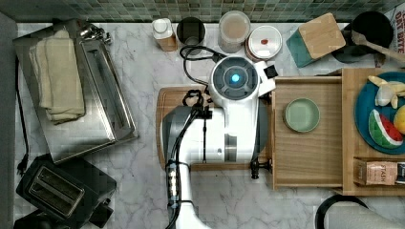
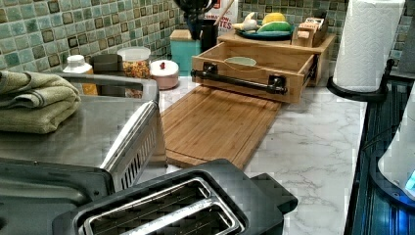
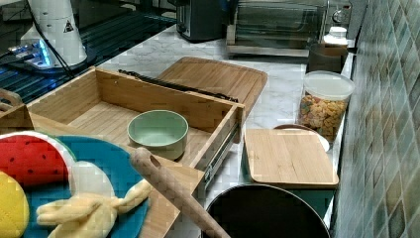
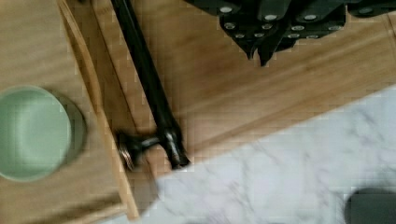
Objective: Close the drawer.
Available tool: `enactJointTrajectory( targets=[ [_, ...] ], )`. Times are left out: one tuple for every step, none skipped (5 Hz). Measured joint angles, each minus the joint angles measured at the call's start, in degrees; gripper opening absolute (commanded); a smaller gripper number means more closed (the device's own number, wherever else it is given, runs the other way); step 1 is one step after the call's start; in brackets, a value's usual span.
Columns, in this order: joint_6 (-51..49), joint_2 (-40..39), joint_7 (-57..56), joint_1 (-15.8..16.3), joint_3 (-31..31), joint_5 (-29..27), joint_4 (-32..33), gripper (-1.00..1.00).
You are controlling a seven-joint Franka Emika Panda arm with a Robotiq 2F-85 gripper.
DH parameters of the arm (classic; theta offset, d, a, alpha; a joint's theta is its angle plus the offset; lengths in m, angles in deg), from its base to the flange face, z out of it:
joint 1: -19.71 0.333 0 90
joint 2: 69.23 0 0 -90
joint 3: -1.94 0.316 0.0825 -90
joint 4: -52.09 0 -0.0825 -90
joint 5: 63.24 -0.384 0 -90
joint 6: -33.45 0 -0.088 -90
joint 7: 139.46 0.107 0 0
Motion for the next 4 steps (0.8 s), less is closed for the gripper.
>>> enactJointTrajectory(
  targets=[
    [3.7, 0.4, -3.6, 1.0, 0.9, 0.0, 3.6, -1.0],
    [3.7, 0.4, -7.1, 1.9, 1.9, 0.1, 6.5, -1.0],
    [6.9, 0.3, -10.8, 2.0, 3.1, 0.1, 9.8, -1.0],
    [14.4, 0.2, -12.7, 2.1, 3.2, 2.6, 13.7, -1.0]
  ],
)
